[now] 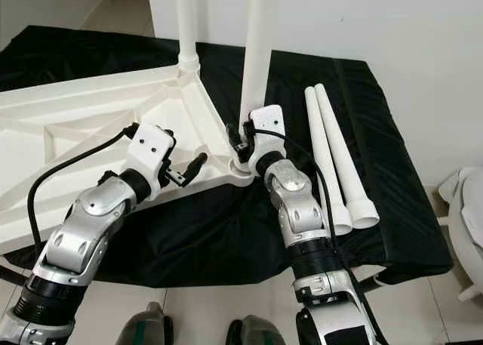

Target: Building children table

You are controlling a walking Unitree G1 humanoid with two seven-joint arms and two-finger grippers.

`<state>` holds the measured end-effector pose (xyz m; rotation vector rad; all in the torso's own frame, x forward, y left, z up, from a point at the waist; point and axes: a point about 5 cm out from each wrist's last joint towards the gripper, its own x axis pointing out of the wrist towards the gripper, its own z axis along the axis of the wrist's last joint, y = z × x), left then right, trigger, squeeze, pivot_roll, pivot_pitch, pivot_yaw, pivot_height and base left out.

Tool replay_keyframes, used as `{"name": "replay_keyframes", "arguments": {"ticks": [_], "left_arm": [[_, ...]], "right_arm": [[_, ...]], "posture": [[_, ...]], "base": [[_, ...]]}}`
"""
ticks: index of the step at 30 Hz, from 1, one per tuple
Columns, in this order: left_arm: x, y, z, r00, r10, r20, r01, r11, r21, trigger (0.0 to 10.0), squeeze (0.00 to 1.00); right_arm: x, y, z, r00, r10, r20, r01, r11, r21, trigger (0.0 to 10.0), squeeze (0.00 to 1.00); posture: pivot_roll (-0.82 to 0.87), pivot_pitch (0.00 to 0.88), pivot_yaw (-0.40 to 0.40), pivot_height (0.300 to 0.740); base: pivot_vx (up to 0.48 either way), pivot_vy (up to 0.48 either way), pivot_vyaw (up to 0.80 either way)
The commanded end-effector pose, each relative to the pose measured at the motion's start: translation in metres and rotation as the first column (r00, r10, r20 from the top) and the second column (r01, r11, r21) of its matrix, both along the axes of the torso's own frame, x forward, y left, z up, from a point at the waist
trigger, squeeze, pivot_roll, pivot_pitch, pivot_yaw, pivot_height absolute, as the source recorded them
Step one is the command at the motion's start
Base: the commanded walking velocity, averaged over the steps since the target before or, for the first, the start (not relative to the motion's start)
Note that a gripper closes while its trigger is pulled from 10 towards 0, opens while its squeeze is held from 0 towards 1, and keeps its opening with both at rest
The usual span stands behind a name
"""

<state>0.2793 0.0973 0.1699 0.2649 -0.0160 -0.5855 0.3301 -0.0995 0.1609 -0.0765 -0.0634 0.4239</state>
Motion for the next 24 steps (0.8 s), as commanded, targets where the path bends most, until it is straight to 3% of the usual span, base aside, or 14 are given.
{"name": "replay_keyframes", "arguments": {"ticks": [1,6,14,15,17,20,24], "left_arm": [[-0.001,-0.003,0.002,1.000,-0.015,0.016,0.014,1.000,0.013,10.0,0.00],[-0.004,-0.002,0.004,0.999,-0.024,0.021,0.024,1.000,0.004,10.0,0.00],[-0.013,-0.009,0.000,0.993,-0.114,-0.019,0.114,0.993,-0.010,10.0,0.00],[-0.027,-0.014,-0.007,0.970,-0.233,-0.072,0.232,0.973,-0.015,10.0,0.00],[-0.027,-0.014,-0.007,0.970,-0.233,-0.072,0.232,0.973,-0.015,10.0,0.00],[-0.041,-0.016,-0.016,0.932,-0.336,-0.136,0.339,0.941,-0.004,10.0,0.00],[-0.046,-0.015,-0.020,0.919,-0.362,-0.156,0.369,0.929,0.019,10.0,0.00]], "right_arm": [[-0.004,0.001,-0.012,0.999,0.008,-0.048,-0.009,1.000,-0.021,10.0,0.00],[-0.014,0.009,-0.017,0.995,0.084,-0.051,-0.088,0.993,-0.081,10.0,0.00],[-0.016,0.005,-0.020,0.995,0.083,-0.058,-0.089,0.991,-0.105,10.0,0.00],[-0.015,0.002,-0.021,0.995,0.074,-0.061,-0.080,0.992,-0.102,10.0,0.00],[-0.015,0.002,-0.021,0.995,0.074,-0.061,-0.080,0.992,-0.102,10.0,0.00],[-0.015,0.000,-0.021,0.996,0.065,-0.062,-0.072,0.992,-0.101,10.0,0.00],[-0.016,-0.001,-0.021,0.996,0.067,-0.061,-0.072,0.994,-0.086,10.0,0.00]], "posture": [[0.06,0.020,-0.050,0.740],[0.07,0.028,-0.053,0.740],[0.06,0.034,-0.052,0.740],[0.06,0.035,-0.051,0.740],[0.06,0.035,-0.051,0.740],[0.05,0.037,-0.049,0.740],[0.06,0.036,-0.050,0.740]], "base": [[0.000,0.000,0.00],[0.000,0.000,0.00],[0.000,0.000,0.00],[0.000,0.000,0.00],[0.000,0.000,0.00],[0.000,0.000,0.00],[0.000,0.000,0.00]]}}
